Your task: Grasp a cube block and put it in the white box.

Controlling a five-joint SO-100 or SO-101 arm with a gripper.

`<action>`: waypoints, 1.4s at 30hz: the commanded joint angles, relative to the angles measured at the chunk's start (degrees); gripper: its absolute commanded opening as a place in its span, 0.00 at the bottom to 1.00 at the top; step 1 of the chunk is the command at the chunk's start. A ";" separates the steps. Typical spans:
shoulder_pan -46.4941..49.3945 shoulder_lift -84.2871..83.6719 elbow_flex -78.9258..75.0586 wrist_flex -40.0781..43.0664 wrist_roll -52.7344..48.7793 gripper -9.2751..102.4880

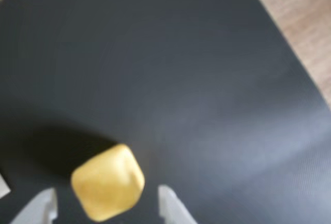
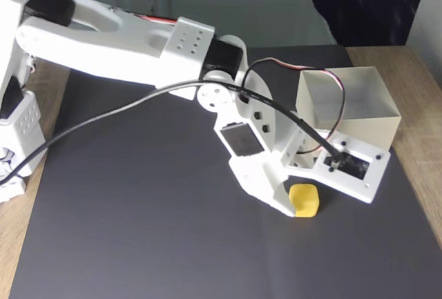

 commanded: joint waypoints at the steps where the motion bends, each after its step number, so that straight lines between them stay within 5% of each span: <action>1: 0.88 -0.88 -5.27 0.62 0.62 0.32; 23: -3.78 -8.17 -10.20 1.93 1.76 0.38; 42: -4.92 -9.05 -9.84 6.15 6.86 0.31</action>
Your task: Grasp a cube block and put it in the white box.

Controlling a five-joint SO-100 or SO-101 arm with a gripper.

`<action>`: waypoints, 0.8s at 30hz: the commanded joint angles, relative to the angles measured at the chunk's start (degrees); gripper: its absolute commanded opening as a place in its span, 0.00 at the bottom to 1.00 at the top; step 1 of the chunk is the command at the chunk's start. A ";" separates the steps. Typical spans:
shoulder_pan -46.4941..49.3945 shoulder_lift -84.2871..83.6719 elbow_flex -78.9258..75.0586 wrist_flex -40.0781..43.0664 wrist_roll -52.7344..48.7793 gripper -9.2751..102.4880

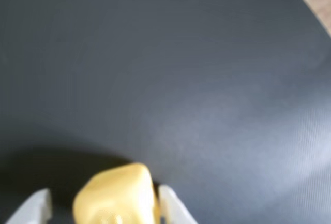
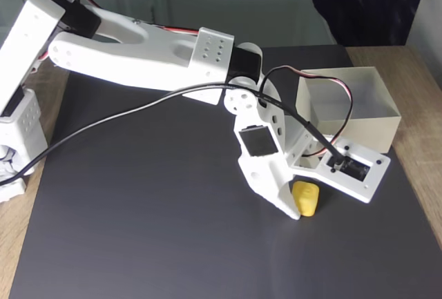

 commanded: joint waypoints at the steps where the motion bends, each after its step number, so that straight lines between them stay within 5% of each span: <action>1: -0.44 0.18 -1.67 0.35 0.53 0.31; 24: -1.23 -0.35 -2.02 7.03 3.25 0.08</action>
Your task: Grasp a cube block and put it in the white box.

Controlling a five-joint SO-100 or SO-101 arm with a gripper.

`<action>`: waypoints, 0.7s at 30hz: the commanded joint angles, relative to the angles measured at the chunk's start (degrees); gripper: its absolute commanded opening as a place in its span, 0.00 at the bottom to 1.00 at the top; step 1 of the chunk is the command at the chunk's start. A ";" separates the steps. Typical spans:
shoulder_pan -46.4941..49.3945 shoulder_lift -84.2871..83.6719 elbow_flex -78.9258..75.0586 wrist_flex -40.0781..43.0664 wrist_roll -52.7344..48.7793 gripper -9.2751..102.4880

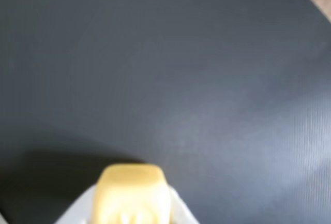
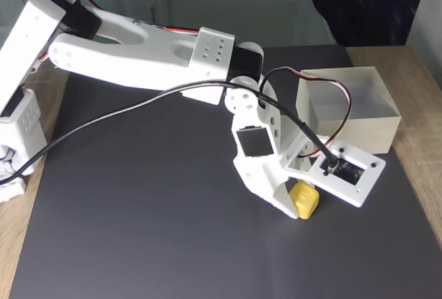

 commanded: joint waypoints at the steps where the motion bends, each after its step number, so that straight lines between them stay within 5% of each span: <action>1: -1.14 0.97 -0.62 0.97 0.18 0.08; 21: -6.24 21.97 -0.62 2.02 -2.11 0.08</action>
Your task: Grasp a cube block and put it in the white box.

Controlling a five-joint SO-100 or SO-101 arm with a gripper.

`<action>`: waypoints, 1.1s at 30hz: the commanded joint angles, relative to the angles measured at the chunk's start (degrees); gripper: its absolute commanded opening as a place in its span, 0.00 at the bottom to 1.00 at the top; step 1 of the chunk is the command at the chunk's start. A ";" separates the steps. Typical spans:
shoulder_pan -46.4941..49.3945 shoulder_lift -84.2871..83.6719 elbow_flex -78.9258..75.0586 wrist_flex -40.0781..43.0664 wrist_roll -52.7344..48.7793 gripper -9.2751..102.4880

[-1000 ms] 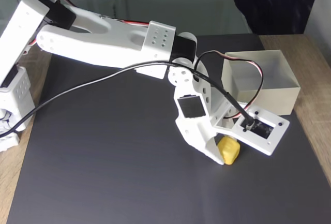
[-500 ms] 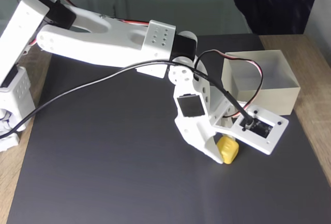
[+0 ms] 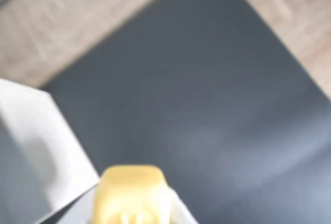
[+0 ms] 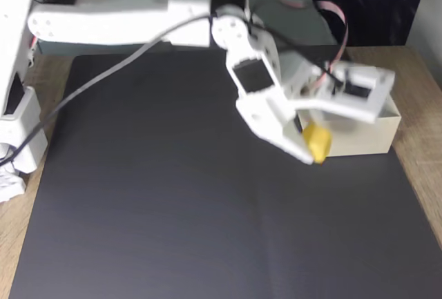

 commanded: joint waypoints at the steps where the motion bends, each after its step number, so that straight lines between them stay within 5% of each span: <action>1: -1.76 8.00 -1.05 -0.62 -0.53 0.08; 14: -11.78 10.37 -3.52 -13.80 -3.87 0.09; 33: -14.94 -11.43 -20.83 -15.29 -5.36 0.11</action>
